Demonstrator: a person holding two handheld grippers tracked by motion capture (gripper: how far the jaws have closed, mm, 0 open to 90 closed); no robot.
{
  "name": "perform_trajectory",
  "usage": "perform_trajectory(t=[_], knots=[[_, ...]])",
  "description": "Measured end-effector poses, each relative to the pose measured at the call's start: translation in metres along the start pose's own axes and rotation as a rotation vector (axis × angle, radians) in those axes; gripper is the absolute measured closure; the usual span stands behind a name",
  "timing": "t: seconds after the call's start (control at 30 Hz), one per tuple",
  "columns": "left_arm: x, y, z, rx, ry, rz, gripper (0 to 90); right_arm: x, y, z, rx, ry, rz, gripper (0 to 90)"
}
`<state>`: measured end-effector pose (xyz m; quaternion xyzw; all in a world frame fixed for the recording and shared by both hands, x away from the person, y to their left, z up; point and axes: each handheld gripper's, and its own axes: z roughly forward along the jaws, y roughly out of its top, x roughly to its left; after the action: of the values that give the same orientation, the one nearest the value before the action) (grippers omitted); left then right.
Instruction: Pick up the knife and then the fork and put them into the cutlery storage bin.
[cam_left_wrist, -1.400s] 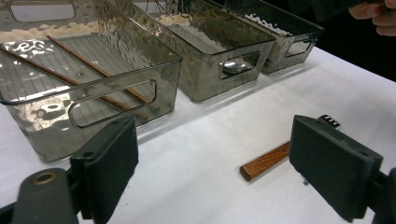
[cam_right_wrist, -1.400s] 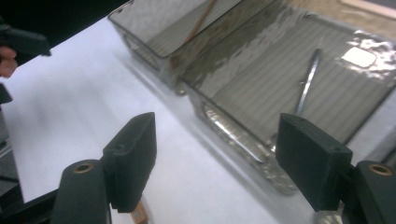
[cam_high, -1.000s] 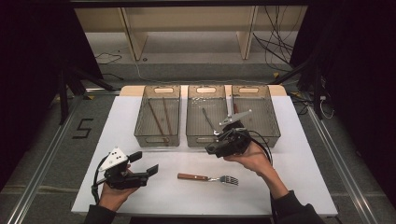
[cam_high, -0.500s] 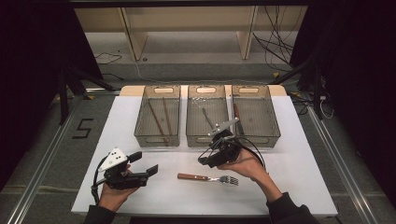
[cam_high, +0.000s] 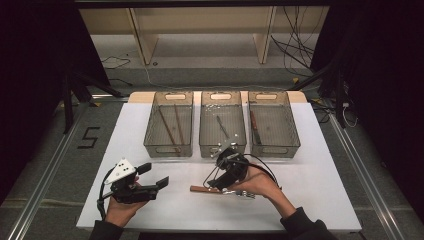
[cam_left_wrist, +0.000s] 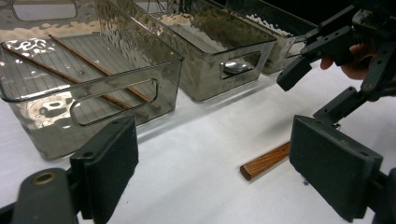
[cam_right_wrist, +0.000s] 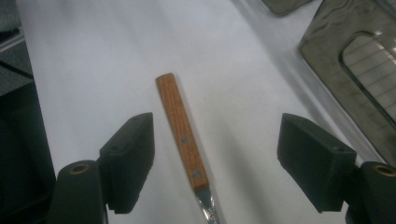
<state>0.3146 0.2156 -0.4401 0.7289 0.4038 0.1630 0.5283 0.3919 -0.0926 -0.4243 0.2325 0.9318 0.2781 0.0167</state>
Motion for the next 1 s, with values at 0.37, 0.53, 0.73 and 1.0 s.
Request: perform_trajectory(t=[0.37, 0.53, 0.73, 1.0], knots=[[-0.004, 0.0, 0.0, -0.009, -0.014, 0.014, 15.6, 0.01, -0.001, 0.019, 0.13, 0.003, -0.062, 31.1], [-0.003, 0.0, -0.001, -0.013, -0.013, 0.015, 15.6, 0.012, -0.002, 0.026, 0.187, 0.0, -0.088, 35.5], [-0.003, 0.0, 0.0, -0.01, -0.013, 0.014, 15.5, 0.012, -0.004, 0.032, 0.218, -0.009, -0.107, 43.2], [-0.004, 0.0, 0.0, -0.011, -0.011, 0.015, 15.6, 0.011, -0.005, 0.036, 0.247, -0.008, -0.115, 53.5]])
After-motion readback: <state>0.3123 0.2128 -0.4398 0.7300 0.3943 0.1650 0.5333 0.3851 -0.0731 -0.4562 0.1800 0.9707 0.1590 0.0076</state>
